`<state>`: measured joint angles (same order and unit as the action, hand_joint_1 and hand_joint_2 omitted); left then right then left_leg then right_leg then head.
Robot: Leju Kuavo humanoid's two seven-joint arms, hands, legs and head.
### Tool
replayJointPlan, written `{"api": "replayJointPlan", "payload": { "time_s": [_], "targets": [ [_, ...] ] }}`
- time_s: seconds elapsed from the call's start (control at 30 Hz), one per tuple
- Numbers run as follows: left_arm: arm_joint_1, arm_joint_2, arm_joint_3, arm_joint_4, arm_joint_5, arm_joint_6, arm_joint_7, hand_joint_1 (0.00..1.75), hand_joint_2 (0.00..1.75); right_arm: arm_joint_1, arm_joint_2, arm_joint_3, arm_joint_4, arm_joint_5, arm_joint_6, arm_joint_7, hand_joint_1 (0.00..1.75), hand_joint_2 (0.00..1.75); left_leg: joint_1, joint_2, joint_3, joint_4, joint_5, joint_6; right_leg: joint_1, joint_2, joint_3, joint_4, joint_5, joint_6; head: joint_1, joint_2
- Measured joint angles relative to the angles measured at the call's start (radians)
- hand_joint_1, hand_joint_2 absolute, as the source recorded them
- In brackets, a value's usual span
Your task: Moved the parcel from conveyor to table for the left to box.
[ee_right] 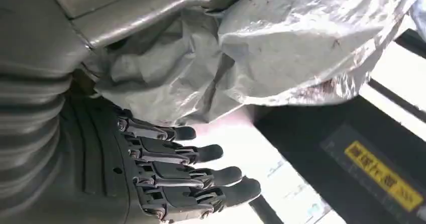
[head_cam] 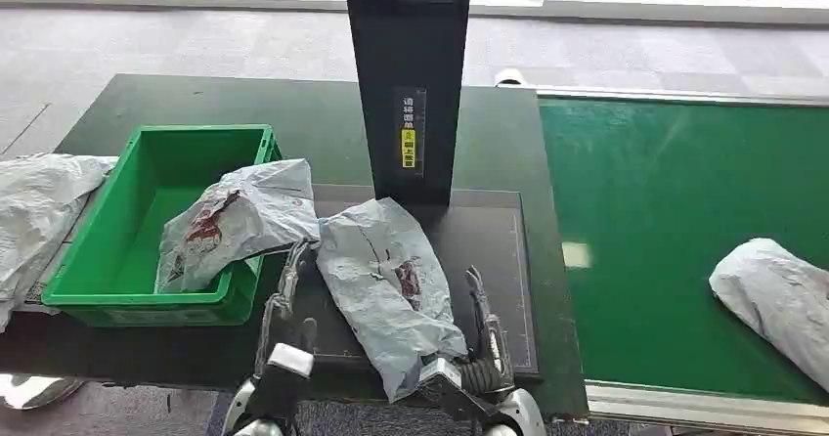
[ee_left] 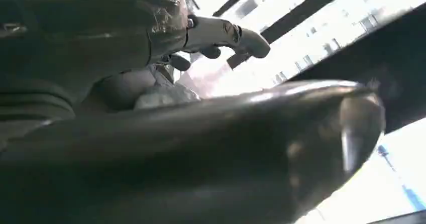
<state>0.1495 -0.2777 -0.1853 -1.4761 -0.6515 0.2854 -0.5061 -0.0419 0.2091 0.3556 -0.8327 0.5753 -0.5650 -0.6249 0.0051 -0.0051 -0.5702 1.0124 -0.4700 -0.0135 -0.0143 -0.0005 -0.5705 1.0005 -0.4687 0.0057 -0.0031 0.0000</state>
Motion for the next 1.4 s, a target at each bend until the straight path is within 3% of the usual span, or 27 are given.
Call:
{"api": "replayJointPlan", "payload": {
  "time_s": [0.07,0.1,0.2,0.47,0.7,0.97,1.0,1.4],
  "targets": [
    [-0.021,0.007,-0.033,0.050,-0.211,0.087,0.071,0.00,1.75,0.011,-0.006,-0.007,-0.023,-0.015,0.006,-0.012,0.00,1.75,0.000,0.002,0.000,0.000,0.000,0.000,0.000,0.002,0.000,0.000,0.000,0.000,0.000,0.000],
    [-0.038,0.012,-0.046,0.076,-0.294,0.123,0.121,0.00,0.00,0.013,-0.009,-0.009,-0.025,-0.030,0.010,-0.028,0.00,1.75,0.000,0.002,0.000,0.000,0.000,0.000,0.000,0.002,0.000,0.000,0.001,0.001,0.000,0.000],
    [-0.100,0.014,-0.078,0.192,-0.510,0.226,0.258,0.00,0.00,0.009,-0.019,-0.010,-0.025,-0.075,0.017,-0.066,0.00,1.75,0.000,0.002,0.000,0.000,0.000,0.000,0.000,0.002,0.000,0.000,0.001,0.001,0.000,0.000],
    [-0.167,0.016,-0.108,0.354,-0.548,0.288,0.271,0.00,0.00,0.006,-0.028,0.009,-0.031,-0.075,-0.003,-0.076,0.00,1.75,0.000,0.002,0.000,0.000,0.000,0.000,0.000,0.003,-0.001,0.000,0.001,0.001,0.000,0.000],
    [-0.167,0.016,-0.108,0.342,-0.488,0.288,0.218,0.00,0.00,0.155,-0.087,0.036,-0.367,-0.063,0.023,-0.033,0.00,1.75,0.000,0.000,-0.002,0.000,-0.001,0.000,0.000,0.001,-0.001,0.000,0.000,0.001,0.000,0.000],
    [-0.167,0.016,-0.108,0.338,-0.481,0.285,0.215,0.00,0.00,0.207,-0.111,0.037,-0.512,-0.058,0.027,-0.025,0.00,1.75,0.000,0.000,-0.001,0.000,-0.001,0.000,0.000,0.001,-0.001,0.000,0.001,0.001,0.000,0.000],
    [-0.167,0.016,-0.108,0.338,-0.481,0.285,0.215,0.00,1.75,0.209,-0.113,0.037,-0.519,-0.058,0.027,-0.025,0.00,1.75,0.000,0.000,-0.001,0.000,-0.001,0.000,0.000,0.001,-0.001,0.000,0.001,0.001,0.000,0.000],
    [-0.199,0.017,-0.161,0.361,-0.543,0.134,0.138,0.00,1.75,0.277,-0.124,0.038,-0.703,0.005,0.105,-0.030,0.00,1.75,0.000,0.001,-0.001,0.000,-0.001,0.000,0.000,0.002,-0.001,0.000,0.001,0.001,0.000,0.000]
  ]
}}
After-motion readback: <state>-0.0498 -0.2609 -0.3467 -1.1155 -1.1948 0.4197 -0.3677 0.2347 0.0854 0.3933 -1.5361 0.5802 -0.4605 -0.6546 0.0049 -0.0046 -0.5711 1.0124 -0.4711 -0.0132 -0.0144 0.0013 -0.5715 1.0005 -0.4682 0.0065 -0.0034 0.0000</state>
